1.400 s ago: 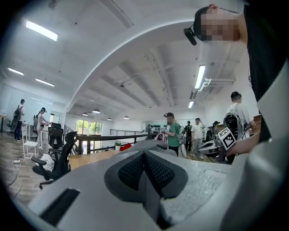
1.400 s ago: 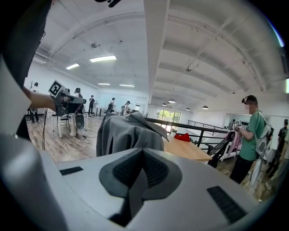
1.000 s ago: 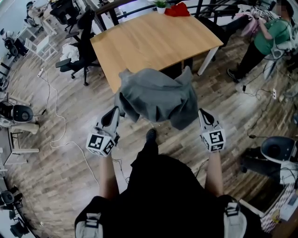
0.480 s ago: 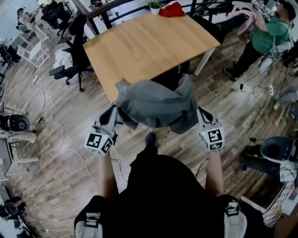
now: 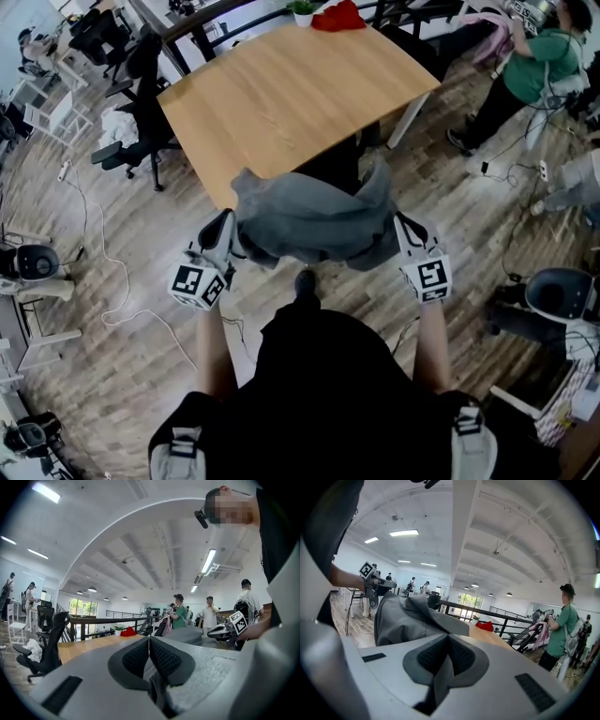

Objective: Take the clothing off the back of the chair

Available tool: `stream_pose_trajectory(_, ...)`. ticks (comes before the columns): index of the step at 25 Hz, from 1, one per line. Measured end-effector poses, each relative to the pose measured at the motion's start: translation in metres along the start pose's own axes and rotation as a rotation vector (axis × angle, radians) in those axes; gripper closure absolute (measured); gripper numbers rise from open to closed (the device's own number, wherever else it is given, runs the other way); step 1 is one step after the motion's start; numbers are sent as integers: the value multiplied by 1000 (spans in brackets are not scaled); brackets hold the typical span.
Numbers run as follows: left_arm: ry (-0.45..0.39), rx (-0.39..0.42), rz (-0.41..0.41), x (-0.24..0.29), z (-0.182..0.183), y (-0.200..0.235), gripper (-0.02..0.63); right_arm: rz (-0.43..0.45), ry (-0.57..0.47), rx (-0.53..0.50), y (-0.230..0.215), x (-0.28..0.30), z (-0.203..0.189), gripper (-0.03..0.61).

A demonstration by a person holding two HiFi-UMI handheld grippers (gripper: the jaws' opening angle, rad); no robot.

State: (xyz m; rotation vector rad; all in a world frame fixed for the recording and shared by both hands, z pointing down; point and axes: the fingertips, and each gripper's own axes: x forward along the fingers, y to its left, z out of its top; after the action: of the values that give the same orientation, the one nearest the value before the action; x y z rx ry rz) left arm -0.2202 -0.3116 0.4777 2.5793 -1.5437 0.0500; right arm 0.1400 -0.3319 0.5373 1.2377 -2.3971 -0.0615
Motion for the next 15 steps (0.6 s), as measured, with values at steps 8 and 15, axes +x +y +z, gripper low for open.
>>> stream_pose_trajectory(8, -7, -2, -50, 24, 7, 19, 611, -11, 2, -58, 4, 14, 15, 465)
stream_pose_trajectory(15, -11, -10, -78, 41, 6, 32, 611, 99, -13, -150, 32, 35, 37, 414)
